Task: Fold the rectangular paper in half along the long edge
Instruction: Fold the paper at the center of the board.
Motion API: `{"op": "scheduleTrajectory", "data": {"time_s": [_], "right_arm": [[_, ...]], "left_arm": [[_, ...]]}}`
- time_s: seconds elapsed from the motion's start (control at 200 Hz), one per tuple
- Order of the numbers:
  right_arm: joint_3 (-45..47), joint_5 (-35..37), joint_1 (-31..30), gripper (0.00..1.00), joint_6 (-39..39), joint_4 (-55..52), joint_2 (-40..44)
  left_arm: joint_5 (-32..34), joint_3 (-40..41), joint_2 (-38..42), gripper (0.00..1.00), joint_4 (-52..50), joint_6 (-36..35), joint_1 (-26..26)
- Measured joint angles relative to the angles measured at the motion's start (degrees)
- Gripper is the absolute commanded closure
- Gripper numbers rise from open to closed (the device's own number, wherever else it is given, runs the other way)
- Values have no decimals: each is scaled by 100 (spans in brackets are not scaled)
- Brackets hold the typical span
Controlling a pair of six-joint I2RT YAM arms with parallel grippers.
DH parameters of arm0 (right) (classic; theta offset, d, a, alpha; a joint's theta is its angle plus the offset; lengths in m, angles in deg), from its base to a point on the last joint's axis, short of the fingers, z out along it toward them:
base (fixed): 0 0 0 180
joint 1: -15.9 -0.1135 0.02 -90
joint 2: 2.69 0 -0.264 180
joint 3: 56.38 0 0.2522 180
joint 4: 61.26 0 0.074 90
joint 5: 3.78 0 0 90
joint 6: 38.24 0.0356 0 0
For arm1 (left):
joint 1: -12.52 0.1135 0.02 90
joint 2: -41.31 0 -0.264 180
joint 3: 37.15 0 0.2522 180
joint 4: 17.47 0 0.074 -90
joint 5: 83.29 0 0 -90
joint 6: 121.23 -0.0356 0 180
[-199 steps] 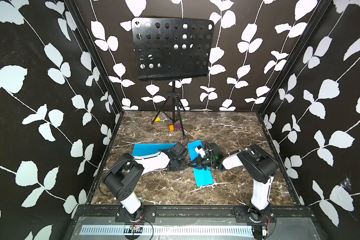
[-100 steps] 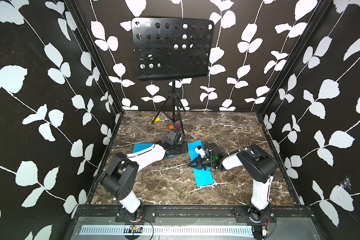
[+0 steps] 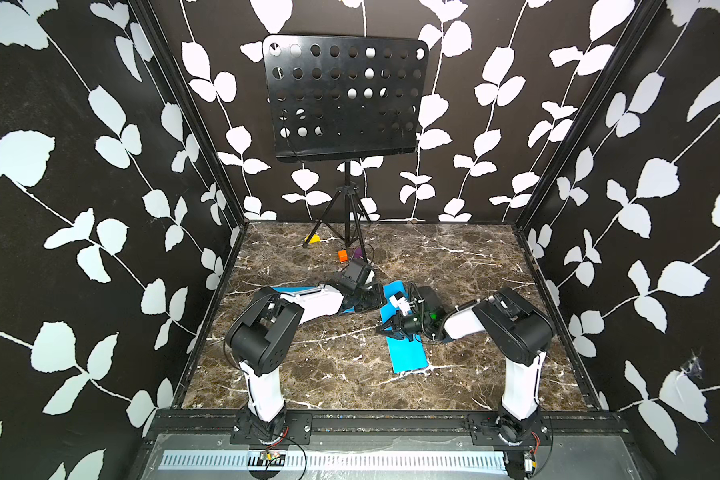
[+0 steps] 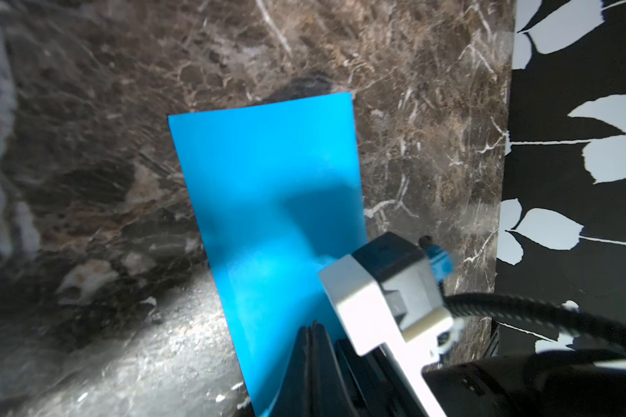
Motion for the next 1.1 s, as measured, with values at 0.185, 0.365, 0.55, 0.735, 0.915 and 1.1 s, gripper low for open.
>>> {"op": "scheduleTrajectory", "data": {"time_s": [0.185, 0.365, 0.55, 0.735, 0.915, 1.1], "right_arm": [[0, 0, 0, 95, 0, 0, -2], [0, 0, 0, 95, 7, 2, -4], [-44, -7, 0, 90, 22, 7, -4], [-33, 22, 44, 74, -120, -238, 299], [192, 122, 479, 62, -675, -942, 1355], [251, 212, 1373, 51, -1464, -1961, 2061]], "left_arm": [[-9, -101, -426, 100, -114, -20, -17], [31, -208, -544, 100, -306, -107, -31], [175, -289, -544, 100, -531, -262, -31], [223, -313, -544, 100, -592, -361, -31], [247, -328, -544, 100, -625, -422, -33], [291, -437, -566, 100, -824, -595, -37]]}}
